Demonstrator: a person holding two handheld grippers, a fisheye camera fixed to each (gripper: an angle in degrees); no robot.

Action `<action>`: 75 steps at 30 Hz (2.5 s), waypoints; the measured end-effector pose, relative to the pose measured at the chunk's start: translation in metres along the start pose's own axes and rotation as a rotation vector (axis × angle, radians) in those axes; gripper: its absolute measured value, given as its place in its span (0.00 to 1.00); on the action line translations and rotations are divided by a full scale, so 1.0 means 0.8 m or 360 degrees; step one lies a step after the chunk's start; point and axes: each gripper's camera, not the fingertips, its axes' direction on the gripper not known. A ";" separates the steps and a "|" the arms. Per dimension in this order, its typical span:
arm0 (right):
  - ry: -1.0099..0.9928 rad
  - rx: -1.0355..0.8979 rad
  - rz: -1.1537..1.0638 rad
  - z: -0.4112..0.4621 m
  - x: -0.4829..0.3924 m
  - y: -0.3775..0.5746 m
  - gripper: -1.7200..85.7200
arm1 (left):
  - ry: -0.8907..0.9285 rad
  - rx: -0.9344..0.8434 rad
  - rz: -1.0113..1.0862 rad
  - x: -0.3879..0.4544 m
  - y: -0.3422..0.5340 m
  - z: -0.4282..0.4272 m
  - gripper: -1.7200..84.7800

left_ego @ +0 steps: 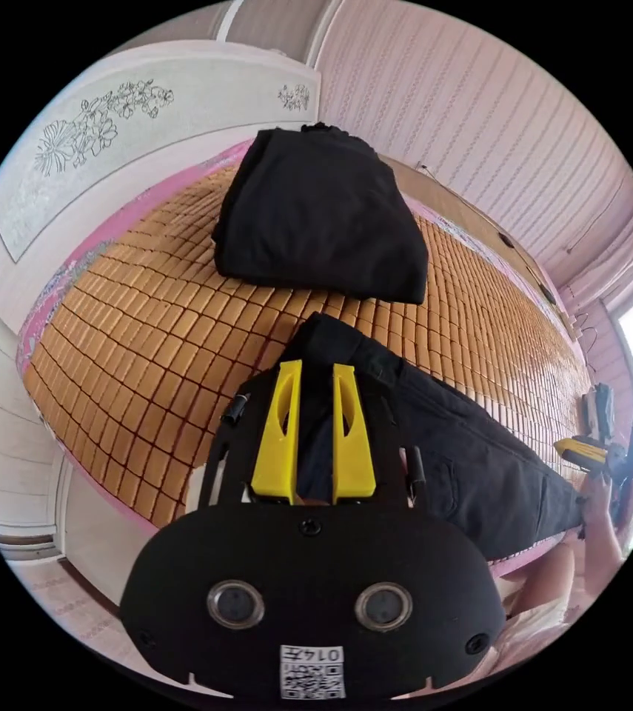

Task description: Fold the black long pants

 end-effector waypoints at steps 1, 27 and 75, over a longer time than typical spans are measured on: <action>0.0041 -0.0033 0.0008 -0.004 0.005 0.019 0.01 | -0.0036 0.0065 0.0073 0.011 0.002 -0.022 0.08; -0.0215 -0.0207 0.0235 0.013 0.071 0.218 0.02 | 0.0418 -0.0416 0.1521 0.532 0.239 0.010 0.01; -0.0294 0.1461 0.0374 -0.347 0.124 0.776 0.04 | 0.0951 -0.0523 0.0972 0.531 0.228 0.023 0.01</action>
